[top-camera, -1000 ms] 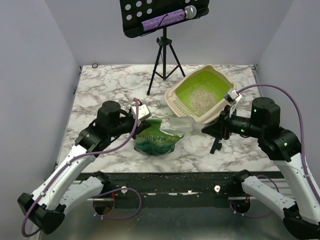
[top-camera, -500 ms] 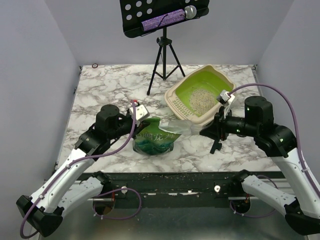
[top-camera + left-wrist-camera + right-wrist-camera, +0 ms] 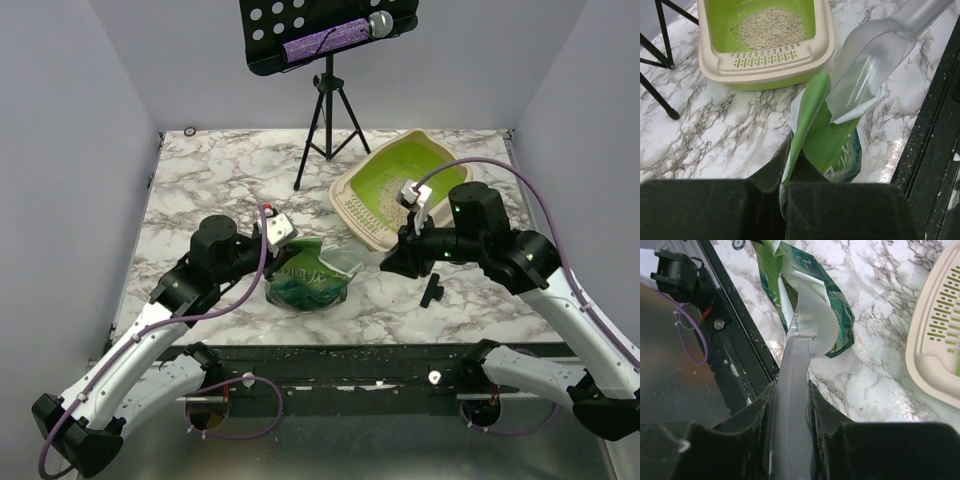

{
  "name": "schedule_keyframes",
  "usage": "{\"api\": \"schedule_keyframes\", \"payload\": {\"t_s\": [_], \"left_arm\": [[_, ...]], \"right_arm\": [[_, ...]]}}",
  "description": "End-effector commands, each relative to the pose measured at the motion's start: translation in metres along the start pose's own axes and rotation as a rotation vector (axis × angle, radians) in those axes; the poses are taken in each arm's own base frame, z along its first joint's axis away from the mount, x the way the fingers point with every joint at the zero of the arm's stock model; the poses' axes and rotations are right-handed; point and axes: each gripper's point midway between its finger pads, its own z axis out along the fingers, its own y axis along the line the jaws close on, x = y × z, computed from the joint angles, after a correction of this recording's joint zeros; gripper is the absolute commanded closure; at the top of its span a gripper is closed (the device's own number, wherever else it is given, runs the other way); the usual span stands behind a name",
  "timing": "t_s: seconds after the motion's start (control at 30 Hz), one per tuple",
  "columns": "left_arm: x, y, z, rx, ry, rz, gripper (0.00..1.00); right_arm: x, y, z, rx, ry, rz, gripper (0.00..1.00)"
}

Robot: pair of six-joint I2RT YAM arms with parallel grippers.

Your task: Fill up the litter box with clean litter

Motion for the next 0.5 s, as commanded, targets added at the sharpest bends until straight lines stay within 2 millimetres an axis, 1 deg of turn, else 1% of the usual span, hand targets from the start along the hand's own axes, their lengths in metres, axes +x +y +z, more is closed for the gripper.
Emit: {"api": "schedule_keyframes", "payload": {"t_s": [0.0, 0.13, 0.23, 0.27, 0.37, 0.47], "left_arm": [[-0.014, -0.005, -0.002, 0.016, -0.073, 0.008, 1.0], [-0.017, -0.01, -0.005, 0.017, -0.106, 0.038, 1.0], [-0.015, -0.015, -0.009, 0.004, -0.126, 0.06, 1.0], [-0.012, -0.016, -0.008, -0.003, -0.124, 0.062, 1.0], [-0.003, -0.016, -0.006, -0.037, -0.084, 0.078, 1.0], [0.006, -0.014, 0.0, -0.07, -0.028, 0.079, 1.0]], "right_arm": [[0.012, -0.004, 0.011, 0.025, 0.106, -0.042, 0.99], [0.015, -0.01, 0.036, 0.029, 0.189, 0.015, 0.99], [0.015, -0.005, 0.053, -0.018, 0.227, 0.109, 0.99], [0.018, -0.004, 0.059, -0.026, 0.248, 0.143, 0.99], [0.026, -0.013, 0.074, 0.021, 0.293, 0.237, 0.99], [0.034, -0.028, 0.081, 0.111, 0.347, 0.305, 0.99]]}}
